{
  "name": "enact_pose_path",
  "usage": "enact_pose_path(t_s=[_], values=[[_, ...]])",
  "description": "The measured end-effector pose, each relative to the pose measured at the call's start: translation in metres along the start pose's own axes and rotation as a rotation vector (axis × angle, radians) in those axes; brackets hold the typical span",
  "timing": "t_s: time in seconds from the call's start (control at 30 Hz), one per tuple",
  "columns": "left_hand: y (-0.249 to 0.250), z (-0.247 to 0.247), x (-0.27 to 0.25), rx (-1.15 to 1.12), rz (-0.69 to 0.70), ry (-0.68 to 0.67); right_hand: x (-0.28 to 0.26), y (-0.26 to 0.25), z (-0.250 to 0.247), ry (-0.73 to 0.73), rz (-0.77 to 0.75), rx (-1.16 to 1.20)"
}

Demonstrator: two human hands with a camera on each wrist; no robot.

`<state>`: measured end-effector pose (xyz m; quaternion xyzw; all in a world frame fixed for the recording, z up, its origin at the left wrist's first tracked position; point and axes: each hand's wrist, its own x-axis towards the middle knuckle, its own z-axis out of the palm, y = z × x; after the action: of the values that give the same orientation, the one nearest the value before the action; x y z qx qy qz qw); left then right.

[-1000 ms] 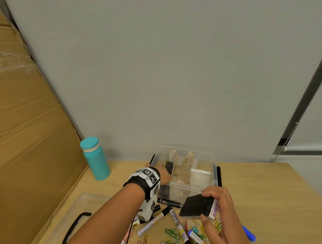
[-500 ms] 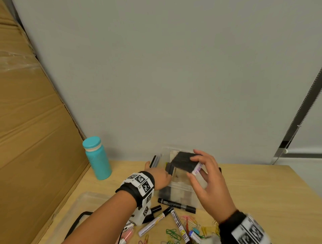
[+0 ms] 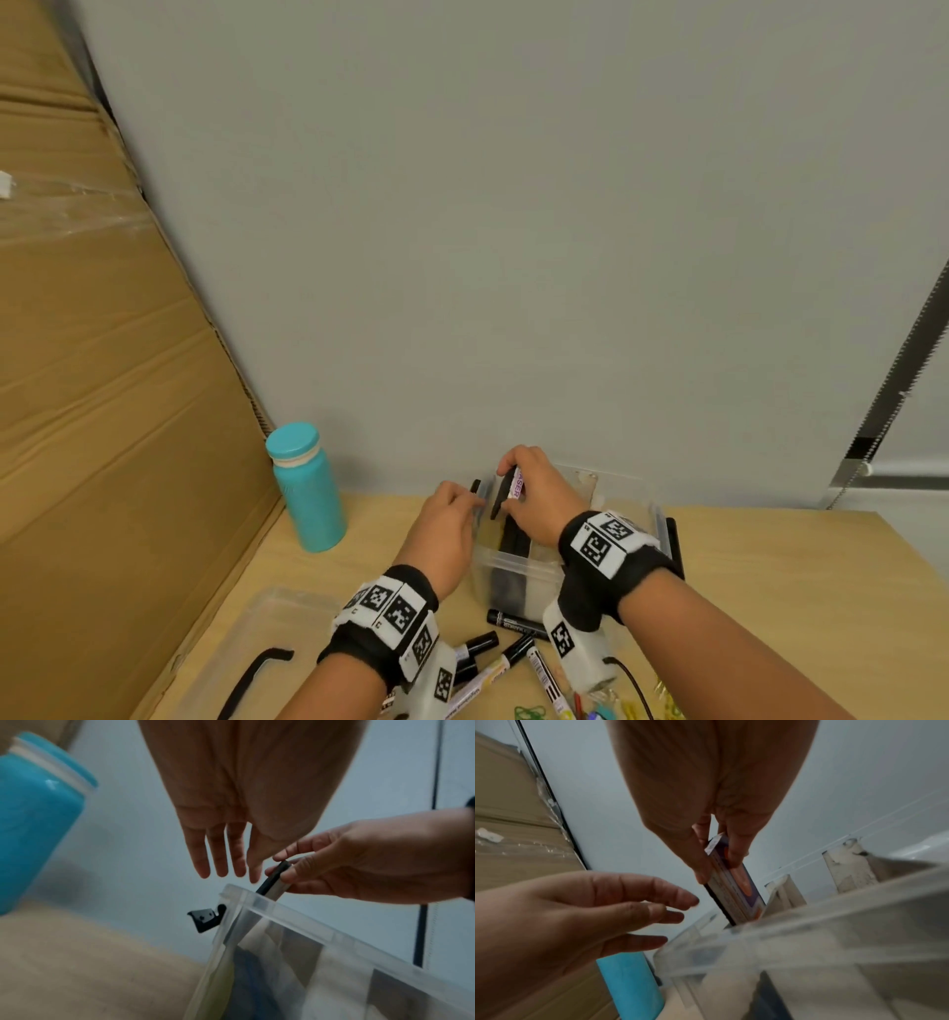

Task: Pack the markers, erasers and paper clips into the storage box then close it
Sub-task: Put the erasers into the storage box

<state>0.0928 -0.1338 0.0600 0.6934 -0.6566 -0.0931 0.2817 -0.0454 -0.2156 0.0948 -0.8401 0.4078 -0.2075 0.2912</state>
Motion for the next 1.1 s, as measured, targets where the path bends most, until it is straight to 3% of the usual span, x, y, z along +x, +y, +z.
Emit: enact_pose_path(t_s=[0.17, 0.53, 0.83, 0.9, 1.0, 1.1], values=[[-0.012, 0.016, -0.001, -0.056, -0.119, -0.113, 0.003, 0.001, 0.013, -0.065, 0.007, -0.102], [-0.021, 0.023, -0.003, -0.076, -0.093, -0.081, 0.020, -0.011, 0.031, -0.126, 0.014, -0.229], [-0.015, 0.024, -0.005, -0.099, -0.126, -0.086, 0.023, -0.011, 0.032, -0.144, 0.149, -0.321], [-0.015, 0.023, -0.006, -0.093, -0.140, -0.099, 0.030, -0.011, 0.035, -0.216, 0.196, -0.418], [-0.015, 0.022, -0.007, -0.088, -0.137, -0.098, 0.040, -0.012, 0.041, -0.437, 0.267, -0.609], [-0.014, 0.022, -0.008, -0.086, -0.133, -0.106, 0.049, -0.012, 0.049, -0.500, 0.268, -0.698]])
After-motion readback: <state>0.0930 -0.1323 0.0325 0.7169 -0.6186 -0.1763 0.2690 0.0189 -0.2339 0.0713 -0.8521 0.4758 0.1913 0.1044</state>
